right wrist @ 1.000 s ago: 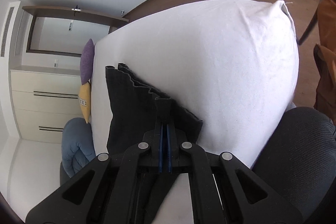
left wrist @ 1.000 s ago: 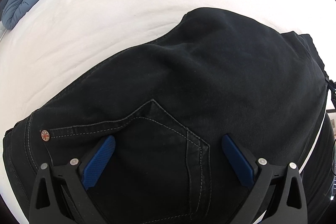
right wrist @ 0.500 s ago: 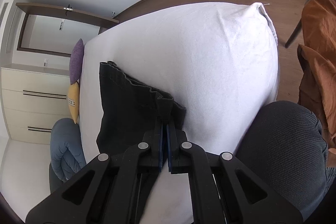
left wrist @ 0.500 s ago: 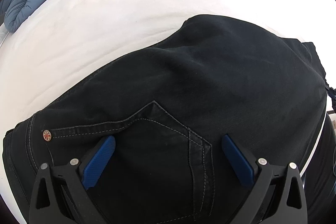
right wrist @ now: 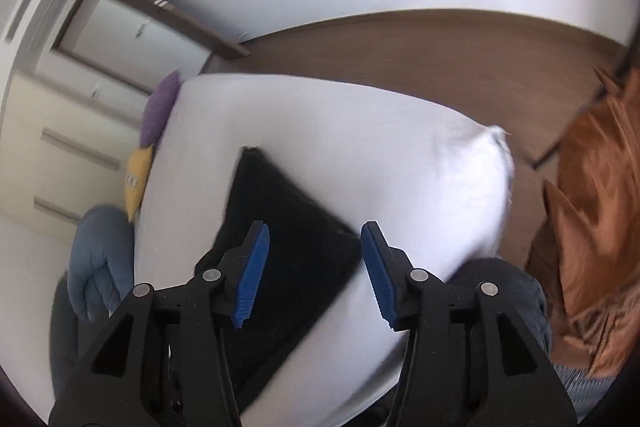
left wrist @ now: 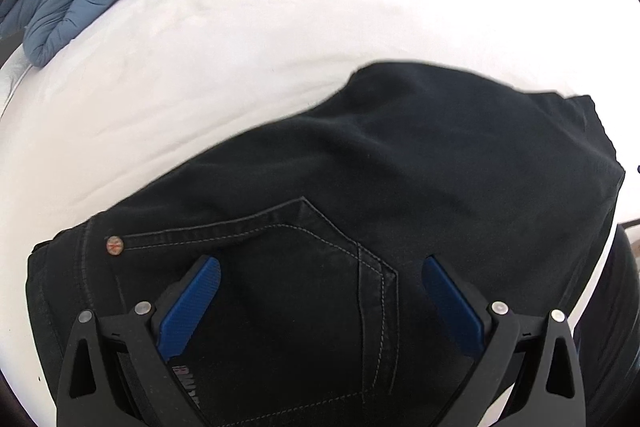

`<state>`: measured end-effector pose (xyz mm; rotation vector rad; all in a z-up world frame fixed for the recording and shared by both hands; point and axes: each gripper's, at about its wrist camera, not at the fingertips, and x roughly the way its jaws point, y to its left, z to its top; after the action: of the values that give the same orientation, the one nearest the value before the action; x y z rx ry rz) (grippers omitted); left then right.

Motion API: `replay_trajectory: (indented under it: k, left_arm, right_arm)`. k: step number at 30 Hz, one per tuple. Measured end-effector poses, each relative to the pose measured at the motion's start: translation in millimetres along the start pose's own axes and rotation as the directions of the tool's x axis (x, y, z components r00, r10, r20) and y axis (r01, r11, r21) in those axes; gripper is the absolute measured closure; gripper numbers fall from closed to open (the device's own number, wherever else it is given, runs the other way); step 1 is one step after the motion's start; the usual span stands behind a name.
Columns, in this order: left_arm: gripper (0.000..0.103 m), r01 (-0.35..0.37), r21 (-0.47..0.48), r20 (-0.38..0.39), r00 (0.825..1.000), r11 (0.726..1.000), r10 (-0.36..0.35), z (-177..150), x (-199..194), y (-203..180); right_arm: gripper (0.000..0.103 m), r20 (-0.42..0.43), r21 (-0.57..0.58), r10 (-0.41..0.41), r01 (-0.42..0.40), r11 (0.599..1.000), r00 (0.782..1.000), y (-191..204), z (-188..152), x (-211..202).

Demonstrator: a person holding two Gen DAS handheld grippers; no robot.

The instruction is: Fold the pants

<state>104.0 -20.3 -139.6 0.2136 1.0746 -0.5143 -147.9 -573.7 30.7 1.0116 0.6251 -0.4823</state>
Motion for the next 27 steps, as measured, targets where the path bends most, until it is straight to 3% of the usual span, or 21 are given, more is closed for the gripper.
replay_trajectory:
  k: [1, 3, 5, 7, 8, 11, 12, 15, 17, 19, 21, 22, 24, 25, 26, 27]
  left_arm:
    - [0.000, 0.011, -0.012, 0.025, 1.000, 1.000, -0.010, 0, -5, 2]
    - [0.000, 0.038, -0.032, 0.078, 0.996, 0.999, -0.035, 3, -14, 4]
    - [0.000, 0.040, -0.026, 0.077, 0.996, 0.999, -0.038, 3, -15, 5]
    - [0.000, 0.011, -0.007, 0.049, 0.999, 1.000, -0.011, 3, -7, 0]
    - [0.000, -0.001, 0.000, 0.032, 0.999, 1.000, 0.001, 0, -3, 0]
    - [0.000, 0.003, -0.010, -0.013, 1.000, 1.000, -0.003, -10, 9, 7]
    - [0.000, -0.002, -0.010, -0.021, 1.000, 1.000, 0.002, -15, 12, 8]
    - [0.000, 0.011, -0.002, -0.011, 1.000, 1.000, -0.011, -22, 8, 13]
    - [0.000, 0.019, 0.019, -0.015, 1.000, 1.000, -0.019, -21, 6, 15]
    - [0.000, 0.023, 0.031, -0.021, 1.000, 0.999, -0.023, -21, 6, 15]
    - [0.000, 0.019, 0.029, -0.027, 0.999, 0.999, -0.019, -20, 8, 15]
    - [0.000, 0.015, 0.031, -0.032, 0.999, 0.999, -0.014, -20, 10, 15]
    - [0.000, 0.004, 0.036, -0.035, 0.999, 0.999, -0.002, -22, 9, 7]
    - [0.000, 0.002, 0.036, -0.033, 0.999, 0.999, -0.001, -20, 11, 5]
    - [0.000, 0.006, 0.035, -0.034, 0.999, 0.999, -0.005, -20, 11, 5]
    - [0.000, 0.013, 0.032, -0.035, 0.999, 0.999, -0.012, -19, 12, 6]
  right_arm:
    - [0.056, -0.046, -0.057, 0.078, -0.081, 0.995, 0.996, 26, -3, 16]
    - [0.056, -0.158, -0.106, 0.198, -0.216, 0.971, 0.967, 68, -15, 55]
    - [0.056, -0.278, -0.131, 0.225, -0.269, 0.954, 0.934, 107, -33, 100]
    - [0.056, -0.391, -0.124, 0.254, -0.324, 0.938, 0.885, 137, -57, 150]
    - [0.056, -0.431, -0.116, 0.242, -0.319, 0.941, 0.869, 145, -68, 171]
    - [0.057, -0.556, -0.078, 0.090, -0.160, 0.984, 0.826, 134, -102, 224]
    - [0.067, -0.562, -0.042, 0.111, -0.162, 0.986, 0.820, 125, -109, 227]
    - [0.082, -0.536, -0.057, 0.126, -0.185, 0.981, 0.834, 106, -113, 209]
    - [0.097, -0.517, -0.030, 0.109, -0.146, 0.989, 0.849, 84, -109, 194]
    - [0.098, -0.484, 0.000, 0.105, -0.120, 0.993, 0.869, 66, -100, 172]
    - [0.091, -0.463, -0.026, 0.107, -0.135, 0.991, 0.880, 63, -98, 148]
    - [0.089, -0.466, -0.035, 0.134, -0.170, 0.985, 0.874, 66, -99, 139]
    - [0.069, -0.466, -0.051, 0.197, -0.249, 0.967, 0.862, 77, -108, 120]
    - [0.029, -0.455, -0.040, 0.230, -0.277, 0.960, 0.861, 80, -115, 113]
    - [0.003, -0.432, 0.000, 0.286, -0.317, 0.948, 0.855, 82, -122, 109]
    - [0.003, -0.414, 0.050, 0.353, -0.367, 0.929, 0.839, 82, -128, 109]
